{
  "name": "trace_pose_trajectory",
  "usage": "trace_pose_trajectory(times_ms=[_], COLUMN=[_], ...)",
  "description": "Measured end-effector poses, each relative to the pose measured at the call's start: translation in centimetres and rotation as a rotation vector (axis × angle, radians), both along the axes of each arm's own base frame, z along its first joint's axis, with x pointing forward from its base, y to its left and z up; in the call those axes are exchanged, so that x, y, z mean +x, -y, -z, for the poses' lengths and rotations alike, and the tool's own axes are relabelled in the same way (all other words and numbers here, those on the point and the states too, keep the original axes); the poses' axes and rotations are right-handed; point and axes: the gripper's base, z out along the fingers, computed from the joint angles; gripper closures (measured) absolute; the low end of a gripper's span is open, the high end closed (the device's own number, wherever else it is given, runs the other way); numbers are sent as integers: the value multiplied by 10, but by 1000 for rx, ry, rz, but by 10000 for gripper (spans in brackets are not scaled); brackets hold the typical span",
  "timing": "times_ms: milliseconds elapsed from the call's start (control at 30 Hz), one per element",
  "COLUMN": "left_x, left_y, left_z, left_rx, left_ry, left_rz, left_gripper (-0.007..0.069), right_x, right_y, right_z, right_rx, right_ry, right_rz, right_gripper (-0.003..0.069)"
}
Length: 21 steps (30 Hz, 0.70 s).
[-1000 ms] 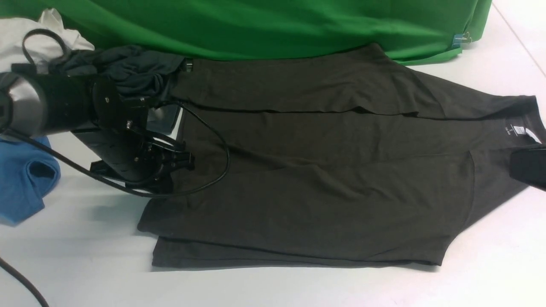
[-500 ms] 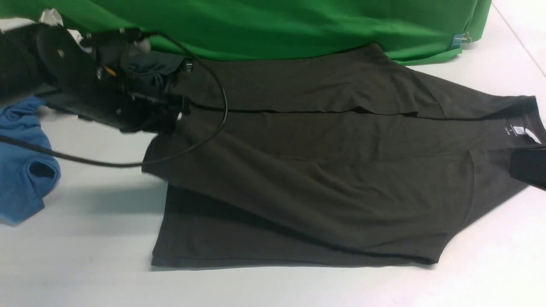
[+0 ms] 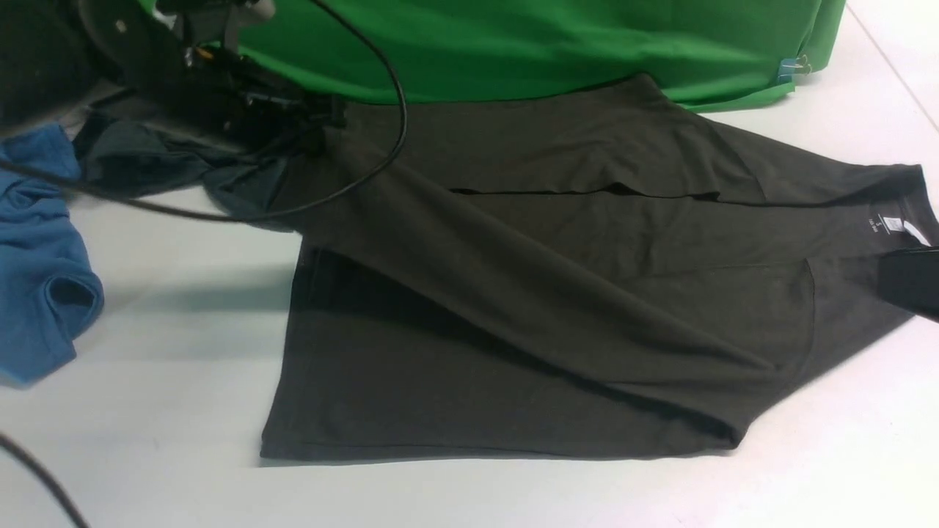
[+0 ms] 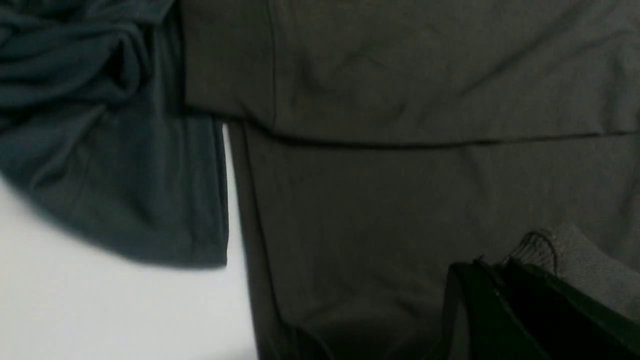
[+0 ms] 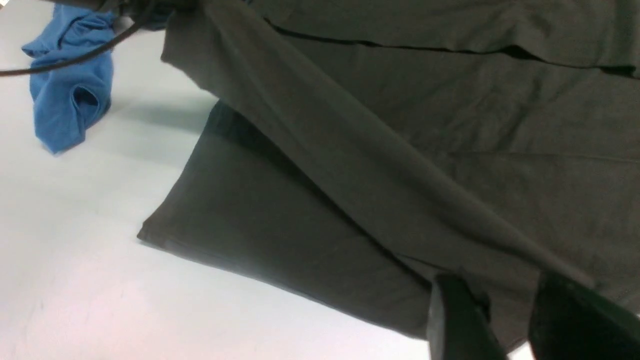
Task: Fold a long-sleeved shirt on a white desktop.
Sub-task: 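Fold the left side of the black T-shirt inward over its body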
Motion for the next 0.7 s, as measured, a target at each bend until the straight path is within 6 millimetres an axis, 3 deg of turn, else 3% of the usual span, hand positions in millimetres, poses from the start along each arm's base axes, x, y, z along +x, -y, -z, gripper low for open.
trace_pose_trajectory(times_ms=[167, 300, 367, 500, 533, 567, 600, 633, 700], left_x=[3, -2, -4, -5, -5, -5, -6, -6, -7], left_y=[2, 4, 4, 4, 4, 4, 4, 4, 4], left_z=[-8, -5, -4, -2, -2, -2, -2, -2, -2], left_rx=[7, 19, 21, 29, 33, 34, 34, 36, 40], left_ry=[-19, -81, -111, -127, -129, -131, -132, -135, -143], left_rz=[42, 78, 91, 99, 103, 104, 105, 109, 113], left_gripper=[568, 568, 568, 568, 568, 568, 568, 568, 568], right_x=[10, 42, 77, 125, 146, 162, 162, 185, 205], right_y=[6, 7, 0, -11, -13, -11, -10, -3, 9], right_z=[6, 13, 13, 21, 26, 31, 31, 42, 48], right_rx=[-91, -243, -301, -356, -387, -414, -414, -472, -515], right_ry=[-48, -173, -208, -263, -286, -309, -313, -352, -374], right_rz=[66, 114, 123, 103, 88, 76, 81, 44, 8], right_gripper=[389, 282, 208, 181, 181, 181, 181, 181, 181])
